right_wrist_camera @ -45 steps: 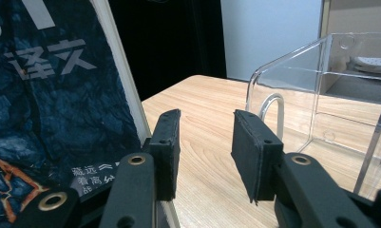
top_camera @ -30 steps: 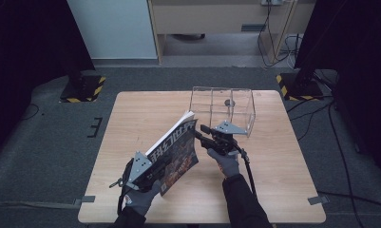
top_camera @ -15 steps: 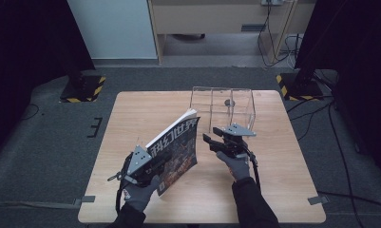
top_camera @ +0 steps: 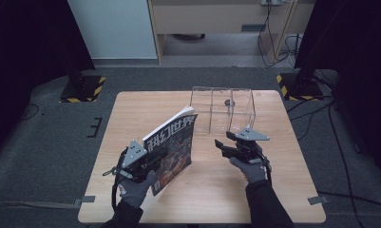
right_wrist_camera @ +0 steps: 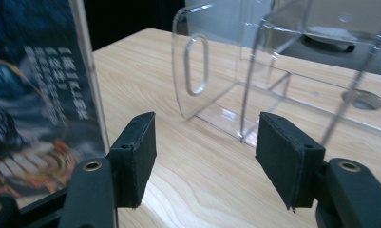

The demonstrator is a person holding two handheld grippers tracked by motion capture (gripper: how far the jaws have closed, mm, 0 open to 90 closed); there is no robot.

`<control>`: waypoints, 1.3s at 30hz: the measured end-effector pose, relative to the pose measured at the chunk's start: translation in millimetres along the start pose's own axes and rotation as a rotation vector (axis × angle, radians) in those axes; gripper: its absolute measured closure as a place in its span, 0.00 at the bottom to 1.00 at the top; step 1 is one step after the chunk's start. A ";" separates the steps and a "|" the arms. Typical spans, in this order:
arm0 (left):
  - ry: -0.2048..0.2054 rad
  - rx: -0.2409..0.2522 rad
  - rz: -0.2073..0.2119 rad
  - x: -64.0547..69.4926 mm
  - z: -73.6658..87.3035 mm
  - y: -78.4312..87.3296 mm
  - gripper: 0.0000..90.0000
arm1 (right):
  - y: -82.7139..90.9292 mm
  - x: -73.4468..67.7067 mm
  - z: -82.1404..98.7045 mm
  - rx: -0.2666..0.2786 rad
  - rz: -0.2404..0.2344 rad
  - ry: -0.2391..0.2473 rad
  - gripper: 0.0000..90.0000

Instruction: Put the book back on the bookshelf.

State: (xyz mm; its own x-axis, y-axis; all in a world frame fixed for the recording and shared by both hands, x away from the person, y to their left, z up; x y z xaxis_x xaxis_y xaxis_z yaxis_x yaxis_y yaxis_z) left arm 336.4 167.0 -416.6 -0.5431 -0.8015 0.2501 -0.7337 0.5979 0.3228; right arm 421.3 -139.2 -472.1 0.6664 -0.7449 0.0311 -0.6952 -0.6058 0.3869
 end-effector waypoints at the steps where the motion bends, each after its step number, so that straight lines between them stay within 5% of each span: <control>1: 0.001 0.001 0.000 -0.7 -1.3 0.7 0.91 | 2.6 2.2 2.3 -0.005 0.006 0.000 0.42; 19: 0.019 0.026 -0.020 -4.5 -31.6 -1.3 0.91 | 49.6 36.7 54.3 -0.091 0.091 -0.026 0.31; 25: 0.018 0.051 -0.030 -2.2 -48.3 -3.2 0.91 | 55.3 41.6 70.7 -0.166 0.124 -0.003 0.30; 39: 0.033 0.104 -0.022 8.1 -80.8 -19.6 0.91 | 60.9 51.1 90.4 -0.238 0.172 0.016 0.23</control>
State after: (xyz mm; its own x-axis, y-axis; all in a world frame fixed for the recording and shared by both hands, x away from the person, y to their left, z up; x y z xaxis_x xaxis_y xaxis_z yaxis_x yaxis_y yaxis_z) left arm 379.4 149.4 -347.1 -0.5136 -0.8129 0.2746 -0.7849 0.5744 0.2323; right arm 388.7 -239.5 -530.2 0.5501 -0.8251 0.1289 -0.7165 -0.3871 0.5803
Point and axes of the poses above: each handheld gripper's, and its own axes: y roughly backward along the jaws, z roughly out of its underside, x roughly to its right, the point moved 3 cm from there along -y, roughly forward along the jaws, and after that the axes turned 8 degrees about y, right-handed, at the moved point
